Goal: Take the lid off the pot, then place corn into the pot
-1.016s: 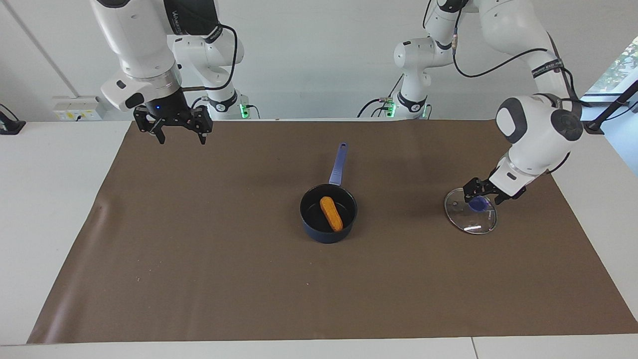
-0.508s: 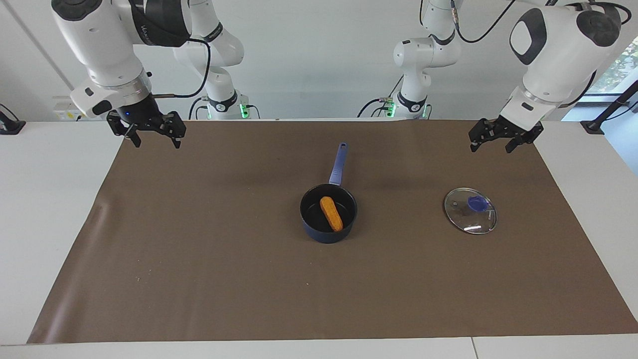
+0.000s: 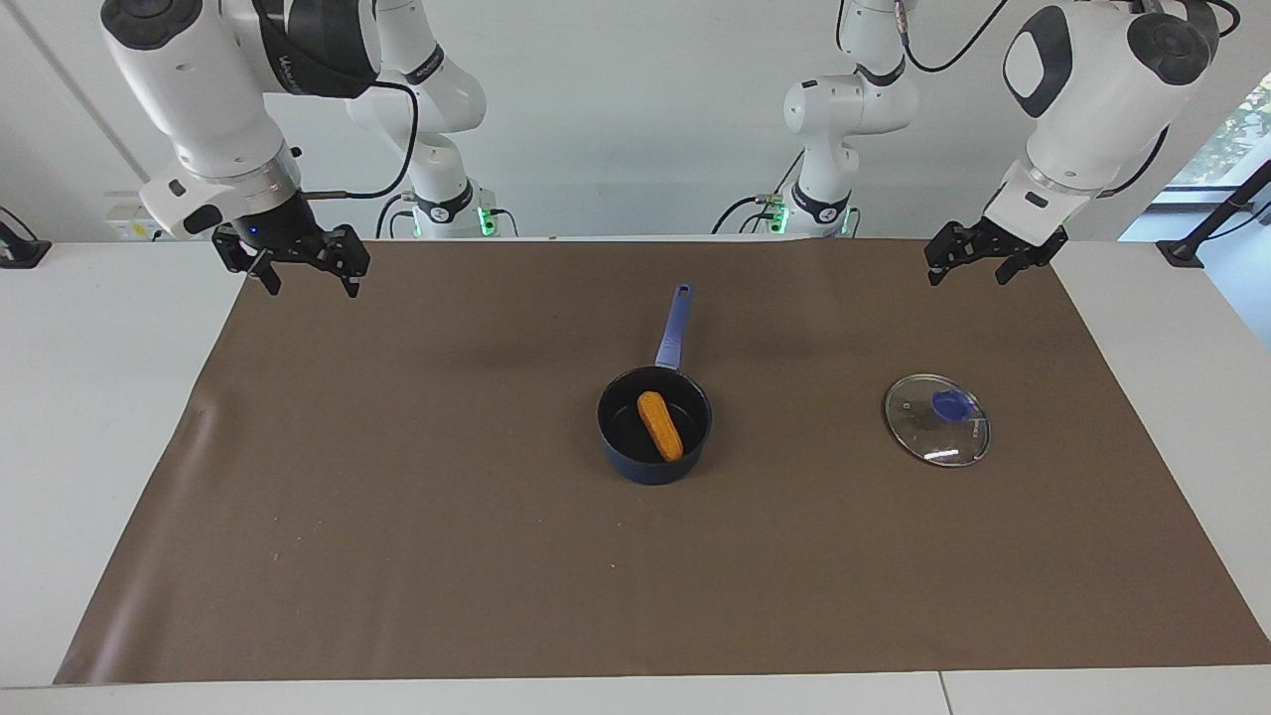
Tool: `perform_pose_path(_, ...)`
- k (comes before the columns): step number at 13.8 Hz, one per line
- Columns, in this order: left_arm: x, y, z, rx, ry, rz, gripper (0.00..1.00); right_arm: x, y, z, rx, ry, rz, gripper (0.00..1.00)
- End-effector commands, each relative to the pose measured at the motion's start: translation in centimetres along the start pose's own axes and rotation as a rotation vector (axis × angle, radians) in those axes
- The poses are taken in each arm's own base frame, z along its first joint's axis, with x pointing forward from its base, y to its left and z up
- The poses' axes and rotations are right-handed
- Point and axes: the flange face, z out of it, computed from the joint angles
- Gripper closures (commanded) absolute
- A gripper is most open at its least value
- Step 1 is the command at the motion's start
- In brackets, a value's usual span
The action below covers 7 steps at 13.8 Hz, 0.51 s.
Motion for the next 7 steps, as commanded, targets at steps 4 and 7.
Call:
perform_pose_path(4,-0.22,0.83,-1.47,0.013,0.013,-0.003,0.00,-1.05,-0.38,-0.67,0.012,-0.014,-0.039,0.00)
perform_pose_path(7,-0.10,0.91,-1.28,0.013,0.012,-0.002,0.00,-1.10,0.02,-0.59,0.014,-0.021,-0.039,0.00)
